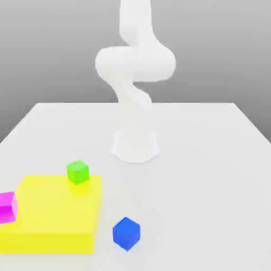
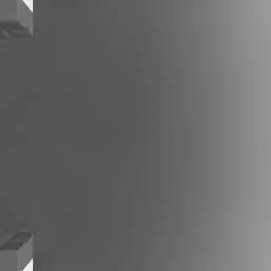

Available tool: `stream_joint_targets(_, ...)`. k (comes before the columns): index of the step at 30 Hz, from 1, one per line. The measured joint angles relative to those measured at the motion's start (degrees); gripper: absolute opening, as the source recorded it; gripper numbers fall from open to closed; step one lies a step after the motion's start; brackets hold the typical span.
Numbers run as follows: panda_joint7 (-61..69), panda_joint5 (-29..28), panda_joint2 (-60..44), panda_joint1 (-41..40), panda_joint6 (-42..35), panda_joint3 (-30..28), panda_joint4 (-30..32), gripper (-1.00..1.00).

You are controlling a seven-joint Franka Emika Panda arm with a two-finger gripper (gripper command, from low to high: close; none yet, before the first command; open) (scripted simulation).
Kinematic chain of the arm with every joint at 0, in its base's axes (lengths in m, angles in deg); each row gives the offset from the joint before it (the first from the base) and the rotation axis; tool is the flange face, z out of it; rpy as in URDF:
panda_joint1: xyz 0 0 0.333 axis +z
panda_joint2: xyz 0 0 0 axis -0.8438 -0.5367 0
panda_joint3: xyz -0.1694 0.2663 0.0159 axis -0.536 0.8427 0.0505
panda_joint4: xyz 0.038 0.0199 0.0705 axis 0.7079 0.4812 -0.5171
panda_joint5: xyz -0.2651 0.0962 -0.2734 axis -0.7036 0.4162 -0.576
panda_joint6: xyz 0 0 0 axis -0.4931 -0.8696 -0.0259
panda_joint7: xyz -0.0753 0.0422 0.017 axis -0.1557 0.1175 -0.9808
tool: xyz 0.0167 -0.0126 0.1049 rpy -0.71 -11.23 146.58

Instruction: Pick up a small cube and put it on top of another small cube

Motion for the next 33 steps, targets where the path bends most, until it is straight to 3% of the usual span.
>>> stream_joint_targets(17,38.2,2.4,-35.6,8.3,19.9,-10.1,15.2,0.00)
stream_joint_targets(22,50.1,4.6,-46.1,7.3,25.8,-9.4,19.5,0.00)
stream_joint_targets(28,55.4,9.1,-58.6,2.5,35.3,-3.6,18.1,0.00)
stream_joint_targets(29,55.9,9.7,-60.1,1.8,36.4,-2.8,17.8,-1.00)
stream_joint_targets(33,55.9,9.6,-60.0,1.8,36.4,-2.8,17.8,-1.00)
